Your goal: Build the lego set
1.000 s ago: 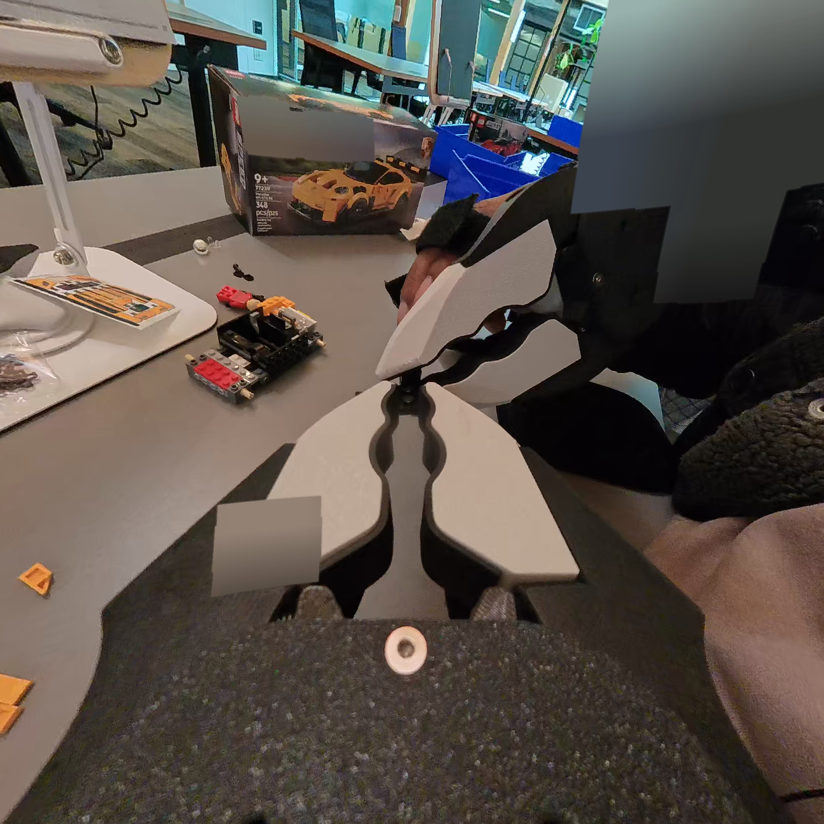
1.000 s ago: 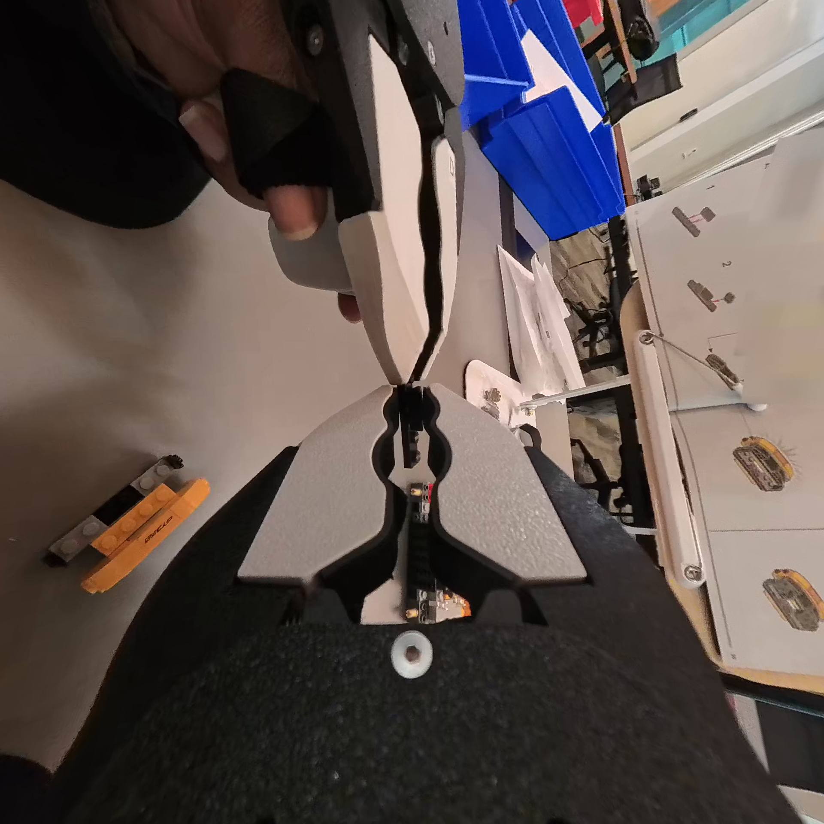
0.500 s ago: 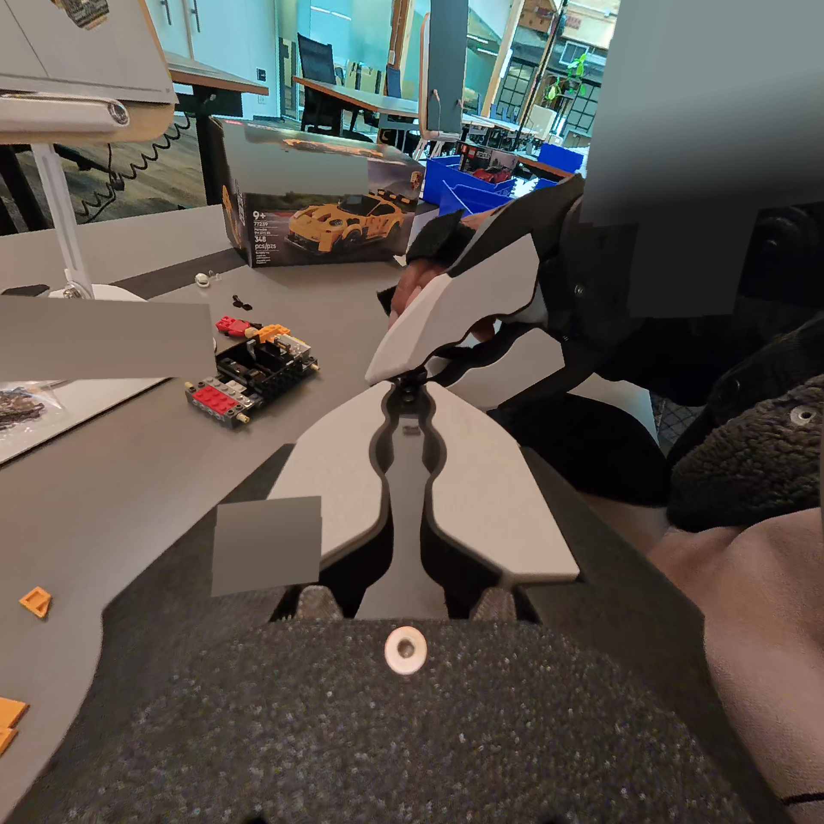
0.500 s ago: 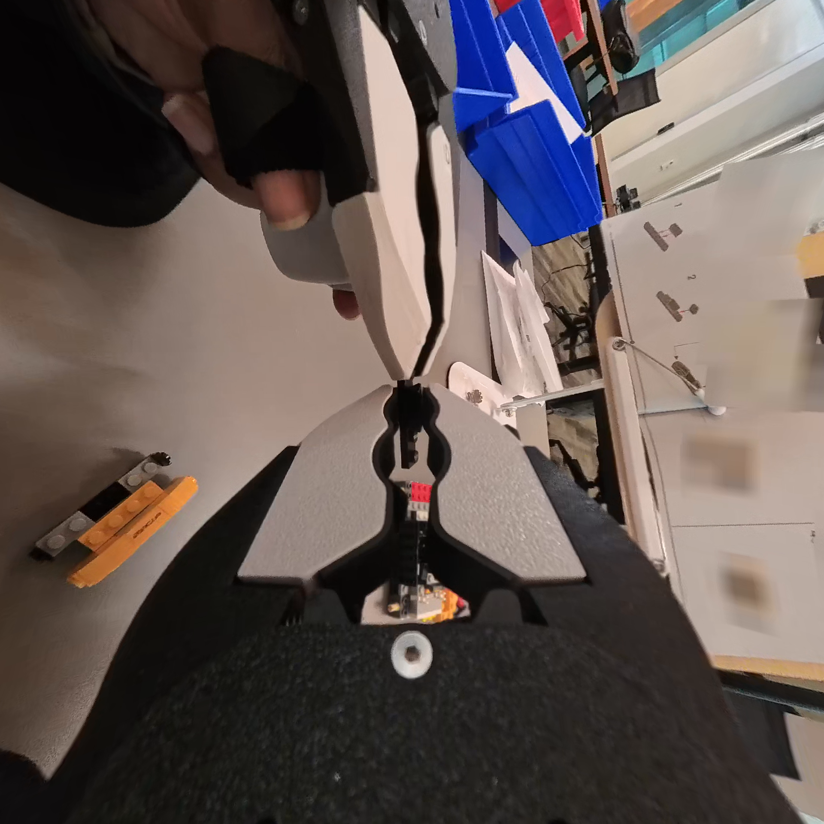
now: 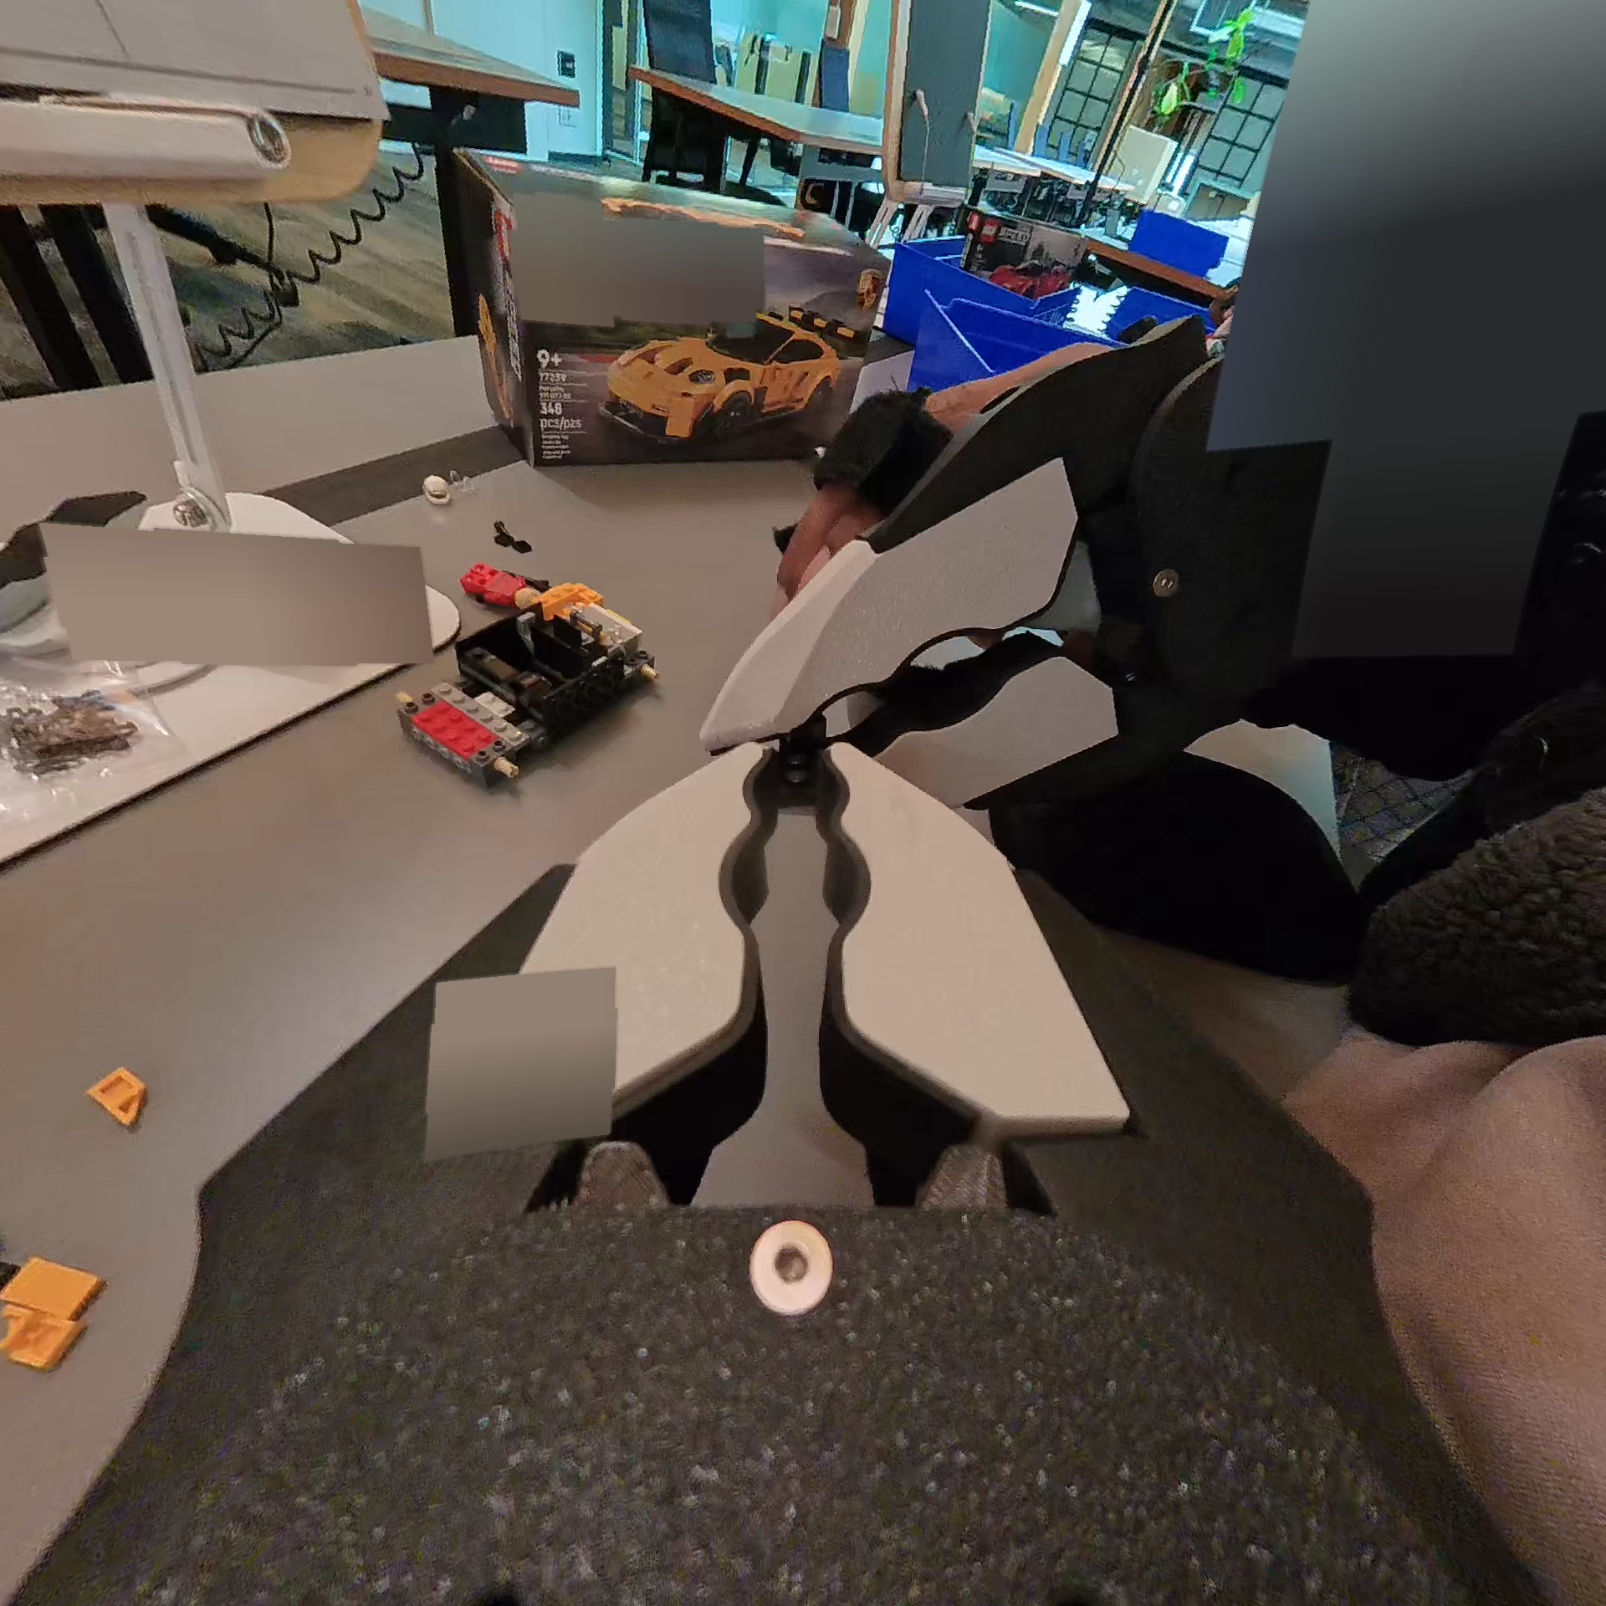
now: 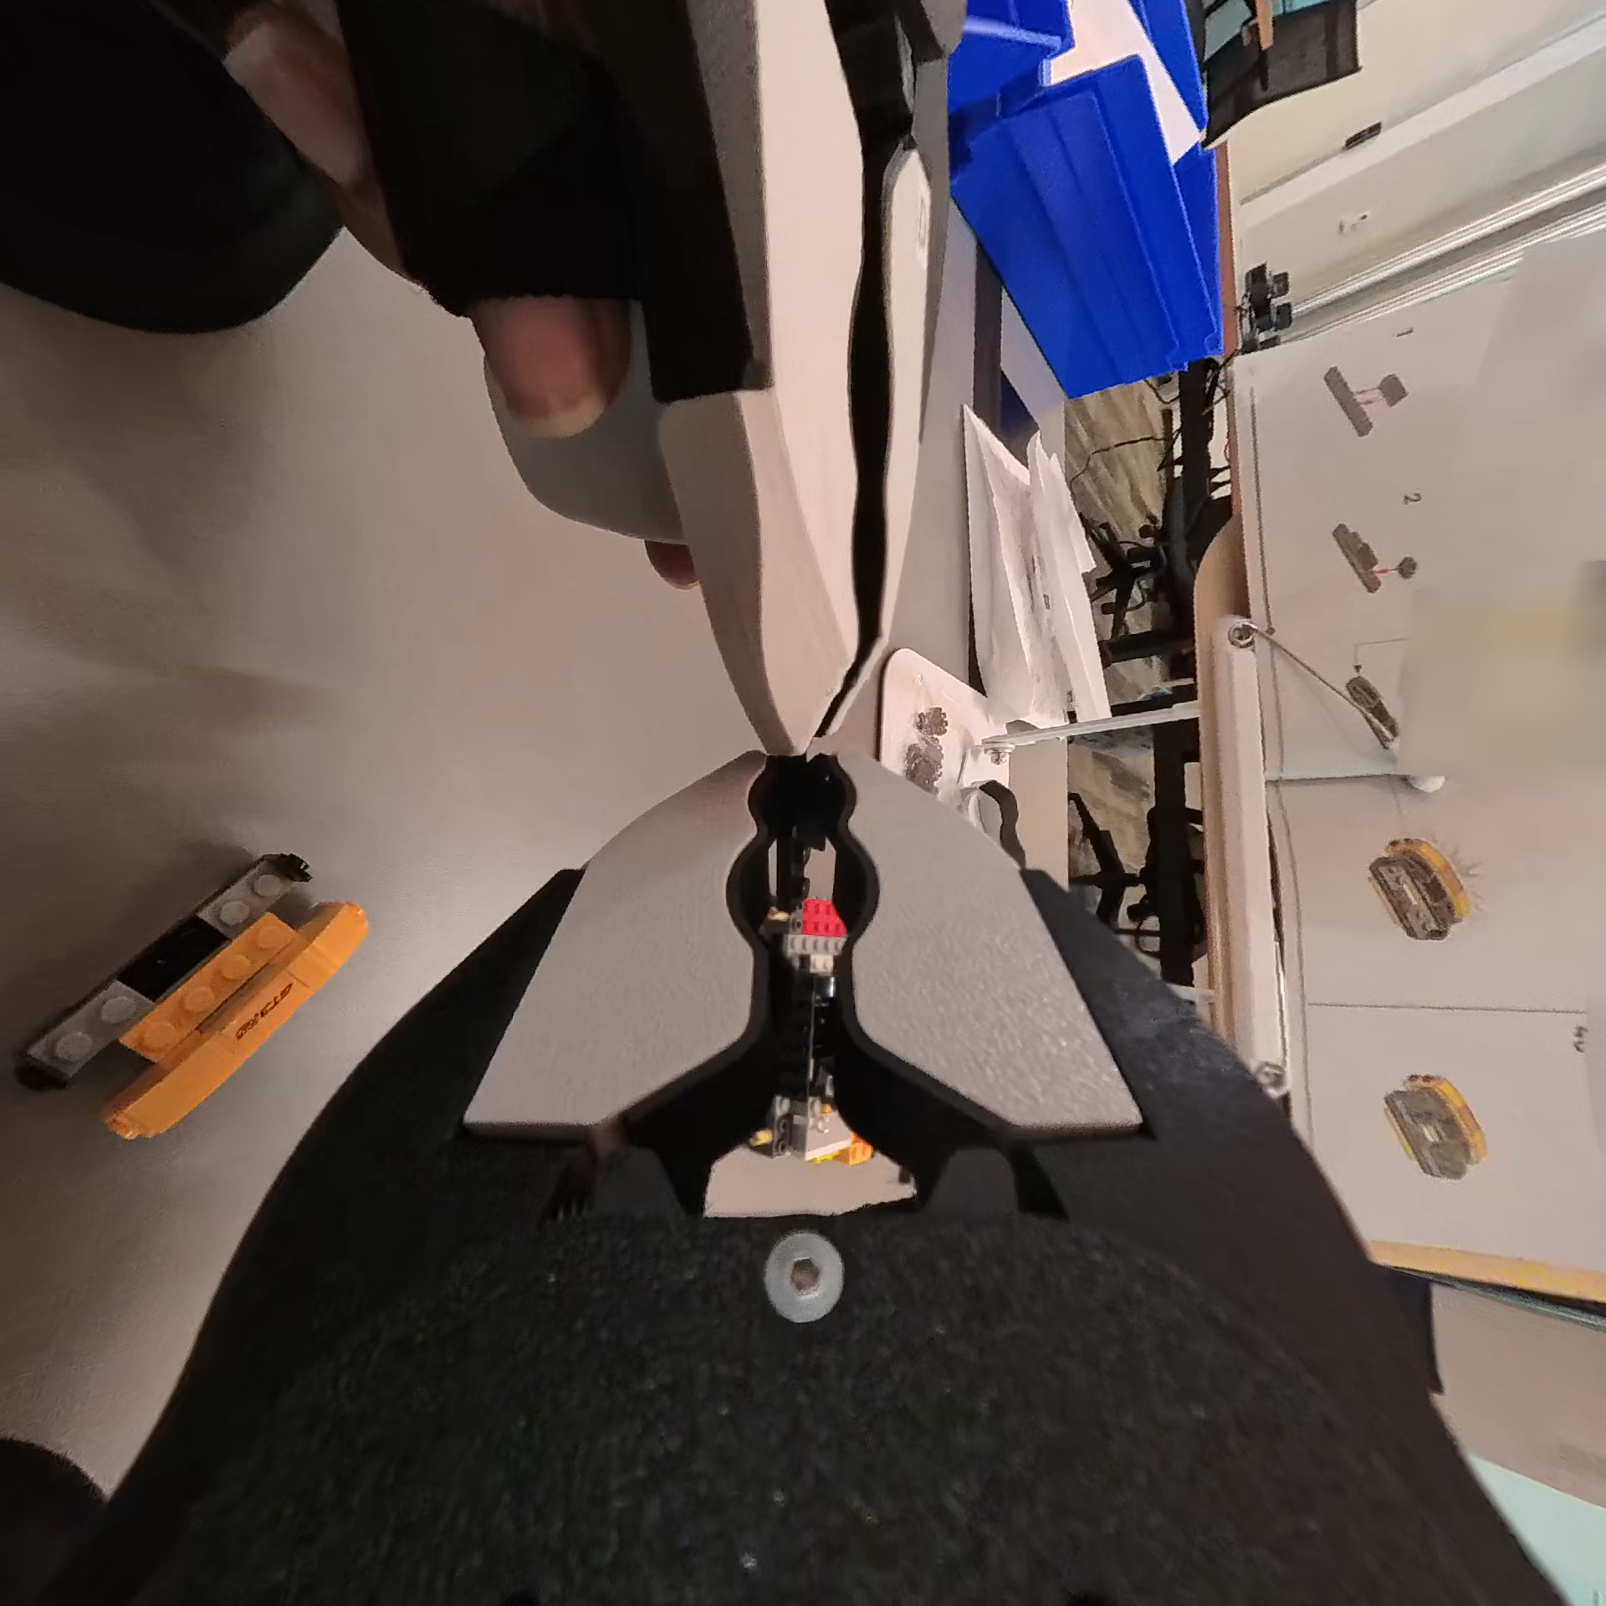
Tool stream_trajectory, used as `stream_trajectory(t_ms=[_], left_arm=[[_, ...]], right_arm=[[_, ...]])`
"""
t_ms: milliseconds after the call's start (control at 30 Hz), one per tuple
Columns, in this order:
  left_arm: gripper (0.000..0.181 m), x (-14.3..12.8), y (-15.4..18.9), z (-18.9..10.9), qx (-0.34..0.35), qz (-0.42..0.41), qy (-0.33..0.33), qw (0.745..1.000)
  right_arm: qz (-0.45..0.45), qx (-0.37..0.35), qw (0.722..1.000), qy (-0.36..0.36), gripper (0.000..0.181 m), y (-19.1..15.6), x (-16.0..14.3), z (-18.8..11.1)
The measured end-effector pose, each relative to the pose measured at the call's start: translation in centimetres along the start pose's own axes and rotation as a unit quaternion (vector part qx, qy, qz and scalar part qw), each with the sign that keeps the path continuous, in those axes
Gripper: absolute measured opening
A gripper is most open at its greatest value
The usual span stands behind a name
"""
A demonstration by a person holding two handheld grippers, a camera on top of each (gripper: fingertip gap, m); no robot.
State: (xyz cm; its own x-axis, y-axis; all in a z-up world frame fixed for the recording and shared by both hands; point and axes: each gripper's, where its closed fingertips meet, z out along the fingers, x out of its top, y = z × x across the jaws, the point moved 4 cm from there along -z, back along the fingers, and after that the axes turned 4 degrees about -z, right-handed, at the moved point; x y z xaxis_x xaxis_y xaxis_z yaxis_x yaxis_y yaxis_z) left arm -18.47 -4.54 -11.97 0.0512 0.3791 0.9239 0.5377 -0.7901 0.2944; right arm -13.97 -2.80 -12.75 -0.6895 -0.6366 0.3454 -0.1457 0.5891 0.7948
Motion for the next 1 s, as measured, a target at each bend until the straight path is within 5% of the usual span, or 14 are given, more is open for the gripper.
stream_trajectory(t_ms=[533,1000], left_arm=[[0.008,-0.6,-0.7,0.1,-0.039,-0.074,0.001,0.996],[0.008,-0.5,-1.8,-0.3,-0.065,-0.138,0.014,0.988]], right_arm=[[0.017,0.041,0.999,-0.006,0.015,-0.3,-0.4,0.2],[-0.011,-0.01,0.999,0.034,0.017,0.0,-0.2,-1.6]])
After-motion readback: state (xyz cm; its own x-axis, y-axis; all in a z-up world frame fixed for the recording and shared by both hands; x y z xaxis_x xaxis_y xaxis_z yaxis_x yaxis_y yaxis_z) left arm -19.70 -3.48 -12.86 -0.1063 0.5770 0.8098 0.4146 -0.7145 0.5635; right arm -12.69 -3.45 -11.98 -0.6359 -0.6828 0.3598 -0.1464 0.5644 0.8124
